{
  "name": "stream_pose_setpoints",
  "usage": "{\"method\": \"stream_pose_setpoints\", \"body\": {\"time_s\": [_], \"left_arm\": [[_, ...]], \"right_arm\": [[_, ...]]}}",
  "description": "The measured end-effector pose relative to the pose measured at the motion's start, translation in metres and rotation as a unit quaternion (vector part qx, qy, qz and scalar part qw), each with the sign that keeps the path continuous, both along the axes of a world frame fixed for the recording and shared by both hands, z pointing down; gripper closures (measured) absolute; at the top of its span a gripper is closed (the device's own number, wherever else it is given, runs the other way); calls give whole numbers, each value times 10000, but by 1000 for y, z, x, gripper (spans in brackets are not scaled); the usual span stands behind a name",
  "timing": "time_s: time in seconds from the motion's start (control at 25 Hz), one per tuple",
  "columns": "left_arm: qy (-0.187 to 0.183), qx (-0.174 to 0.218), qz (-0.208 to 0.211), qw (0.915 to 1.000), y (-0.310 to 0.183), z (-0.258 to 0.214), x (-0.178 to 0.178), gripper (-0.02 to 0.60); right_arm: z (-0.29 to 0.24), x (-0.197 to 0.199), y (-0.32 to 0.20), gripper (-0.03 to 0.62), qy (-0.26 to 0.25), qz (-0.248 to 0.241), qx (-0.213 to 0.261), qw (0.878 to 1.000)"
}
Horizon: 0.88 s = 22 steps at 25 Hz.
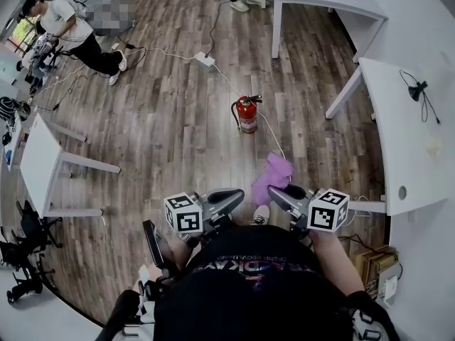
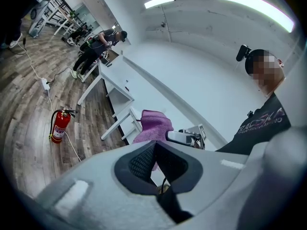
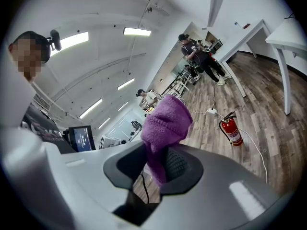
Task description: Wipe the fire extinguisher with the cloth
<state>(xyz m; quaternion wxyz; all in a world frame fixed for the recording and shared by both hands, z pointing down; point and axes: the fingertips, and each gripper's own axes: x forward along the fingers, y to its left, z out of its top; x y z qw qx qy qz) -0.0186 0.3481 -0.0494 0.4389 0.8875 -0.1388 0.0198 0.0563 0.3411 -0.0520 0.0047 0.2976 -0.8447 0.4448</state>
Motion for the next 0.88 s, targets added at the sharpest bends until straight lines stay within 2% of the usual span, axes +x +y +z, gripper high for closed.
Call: {"method": "stream_pose_setpoints", "body": {"time_s": [0.4, 0.72, 0.88], "left_arm": [[-167, 73, -213, 9996, 3, -9, 2, 583], [-252, -9, -368, 9990, -9, -6, -11, 583], [-151, -151, -390, 9990, -26, 3, -16, 583]], "right_arm": [[-3, 13, -3, 507, -8, -2, 42, 10000], [3, 20, -26, 507, -38, 174, -71, 9998], [6, 17, -46, 507, 29, 206, -118, 9997]]}}
